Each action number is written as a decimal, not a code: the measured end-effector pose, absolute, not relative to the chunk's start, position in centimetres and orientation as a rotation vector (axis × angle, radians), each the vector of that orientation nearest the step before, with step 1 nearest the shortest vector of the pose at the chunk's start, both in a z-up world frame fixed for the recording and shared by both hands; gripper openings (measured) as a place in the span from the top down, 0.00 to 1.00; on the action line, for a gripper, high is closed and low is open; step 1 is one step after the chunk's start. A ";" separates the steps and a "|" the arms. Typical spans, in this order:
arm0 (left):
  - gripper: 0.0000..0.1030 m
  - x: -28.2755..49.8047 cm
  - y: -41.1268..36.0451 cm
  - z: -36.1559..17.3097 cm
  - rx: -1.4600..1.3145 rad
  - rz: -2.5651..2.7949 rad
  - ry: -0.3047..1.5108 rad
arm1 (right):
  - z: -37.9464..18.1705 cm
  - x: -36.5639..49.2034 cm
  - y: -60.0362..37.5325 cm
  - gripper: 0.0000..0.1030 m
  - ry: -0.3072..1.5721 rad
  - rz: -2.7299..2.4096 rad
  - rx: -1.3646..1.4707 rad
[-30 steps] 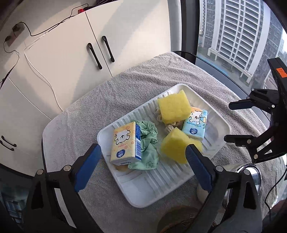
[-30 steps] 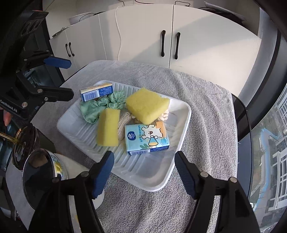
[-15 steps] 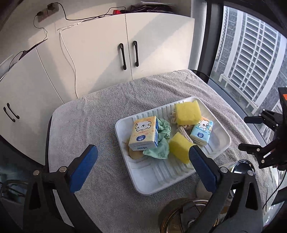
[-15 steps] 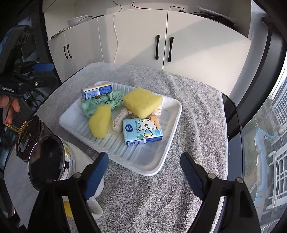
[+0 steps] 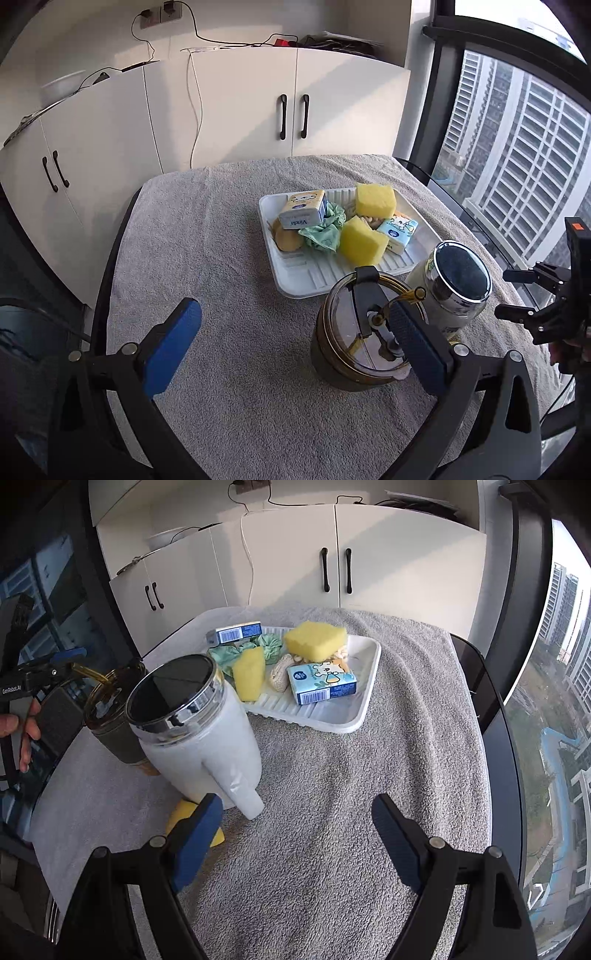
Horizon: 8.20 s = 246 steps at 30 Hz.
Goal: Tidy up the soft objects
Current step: 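Withdraw both open grippers toward the remaining sock and egg sponge, then close left gripper on grey knitted sock while right gripper grasps yellow egg sponge, then carry grey sock with left gripper while right carries egg sponge to tray, then lower sock into tray and open left gripper while right releases egg sponge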
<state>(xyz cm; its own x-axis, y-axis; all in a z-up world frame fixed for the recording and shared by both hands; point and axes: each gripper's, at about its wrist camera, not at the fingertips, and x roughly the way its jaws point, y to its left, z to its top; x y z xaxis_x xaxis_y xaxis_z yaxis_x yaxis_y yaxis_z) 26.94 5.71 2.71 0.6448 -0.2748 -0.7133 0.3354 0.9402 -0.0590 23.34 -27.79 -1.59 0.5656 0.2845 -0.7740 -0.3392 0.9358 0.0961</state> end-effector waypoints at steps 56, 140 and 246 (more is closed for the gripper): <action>0.00 14.6 -6.3 -9.4 0.058 -0.333 0.930 | -7.0 21.8 -20.6 0.19 0.937 0.480 -0.005; 0.82 14.8 -2.8 -8.1 -0.014 -0.381 0.911 | -5.4 16.4 -21.8 0.47 0.858 0.398 -0.036; 0.31 43.7 2.0 -4.8 0.220 -0.646 0.855 | -4.2 42.8 -24.8 0.41 0.952 0.307 -0.178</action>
<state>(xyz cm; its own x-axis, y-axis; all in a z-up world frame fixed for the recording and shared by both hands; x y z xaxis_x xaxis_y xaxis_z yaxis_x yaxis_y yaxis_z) 43.68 1.97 -4.79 0.4809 -0.4393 -0.7588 0.6097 0.7895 -0.0707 42.75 -24.78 -4.21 0.5414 0.1798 -0.8213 -0.3347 0.9422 -0.0144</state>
